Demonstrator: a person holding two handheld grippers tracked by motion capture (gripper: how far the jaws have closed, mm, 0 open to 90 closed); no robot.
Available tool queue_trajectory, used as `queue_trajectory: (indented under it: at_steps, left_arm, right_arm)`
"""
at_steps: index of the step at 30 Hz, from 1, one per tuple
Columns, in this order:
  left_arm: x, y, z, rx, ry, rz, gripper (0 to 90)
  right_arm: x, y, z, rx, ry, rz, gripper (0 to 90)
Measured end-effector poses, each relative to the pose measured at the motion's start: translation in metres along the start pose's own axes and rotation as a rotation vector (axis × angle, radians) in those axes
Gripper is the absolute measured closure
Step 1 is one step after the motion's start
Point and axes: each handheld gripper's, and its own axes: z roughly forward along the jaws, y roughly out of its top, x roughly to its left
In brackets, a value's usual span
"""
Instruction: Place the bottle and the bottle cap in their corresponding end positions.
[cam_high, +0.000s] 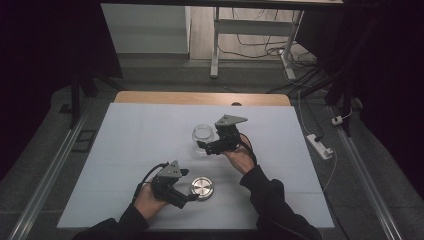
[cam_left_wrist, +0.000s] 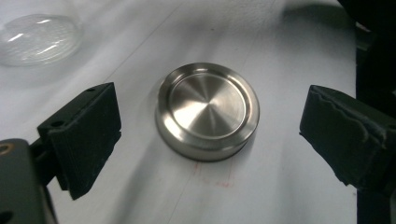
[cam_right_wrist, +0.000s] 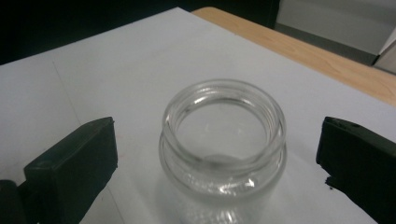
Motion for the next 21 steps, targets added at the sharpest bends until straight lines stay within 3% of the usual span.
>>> queue_trajectory:
  at_steps: [6, 14, 21]
  left_arm:
    - [-0.001, -0.002, -0.009, -0.004, 0.02, 0.002, 5.6]
    - [0.002, -0.005, -0.019, -0.02, 0.031, -0.029, 4.5]
    - [0.001, -0.007, -0.022, -0.008, 0.051, -0.042, 0.0]
  right_arm:
    - [0.006, -0.003, -0.004, 0.033, -0.004, -0.026, 0.0]
    - [0.012, -0.011, -0.017, 0.05, -0.002, -0.046, 0.0]
    - [0.016, -0.012, -0.027, 0.028, 0.006, -0.041, 0.0]
